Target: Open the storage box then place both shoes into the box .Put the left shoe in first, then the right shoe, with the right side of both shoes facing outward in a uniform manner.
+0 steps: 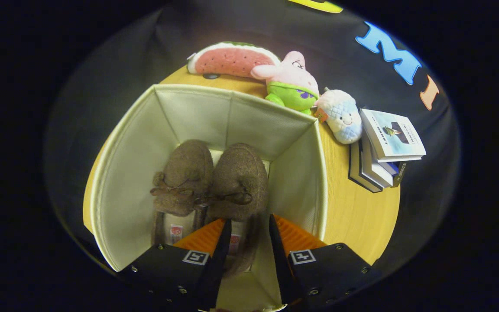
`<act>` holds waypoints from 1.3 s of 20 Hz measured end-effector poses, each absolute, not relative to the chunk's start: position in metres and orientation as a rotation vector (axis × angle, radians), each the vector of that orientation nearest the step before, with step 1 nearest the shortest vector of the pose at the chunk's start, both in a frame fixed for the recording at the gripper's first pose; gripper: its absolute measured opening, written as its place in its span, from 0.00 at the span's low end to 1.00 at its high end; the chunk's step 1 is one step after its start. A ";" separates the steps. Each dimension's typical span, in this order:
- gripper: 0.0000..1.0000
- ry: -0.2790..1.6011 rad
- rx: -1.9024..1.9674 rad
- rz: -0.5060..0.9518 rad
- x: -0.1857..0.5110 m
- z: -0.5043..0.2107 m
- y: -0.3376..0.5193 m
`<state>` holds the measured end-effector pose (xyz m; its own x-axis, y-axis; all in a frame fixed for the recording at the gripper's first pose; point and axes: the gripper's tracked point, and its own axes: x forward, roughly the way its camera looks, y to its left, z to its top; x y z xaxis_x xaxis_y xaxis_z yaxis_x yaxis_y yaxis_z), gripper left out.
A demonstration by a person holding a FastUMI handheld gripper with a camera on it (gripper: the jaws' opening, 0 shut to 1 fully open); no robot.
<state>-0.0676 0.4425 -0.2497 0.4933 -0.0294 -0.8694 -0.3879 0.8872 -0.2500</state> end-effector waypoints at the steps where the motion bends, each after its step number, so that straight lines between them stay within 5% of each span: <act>1: 0.60 1.000 -0.446 0.240 -0.066 -0.238 0.444; 3: 0.76 0.906 -0.431 0.269 -0.059 -0.209 0.447; 16: 0.76 0.252 -0.153 0.160 -0.034 0.014 0.286; 23: 0.77 0.083 -0.073 0.176 -0.051 0.078 0.210; 26: 0.97 0.066 -0.092 0.208 -0.053 0.070 0.158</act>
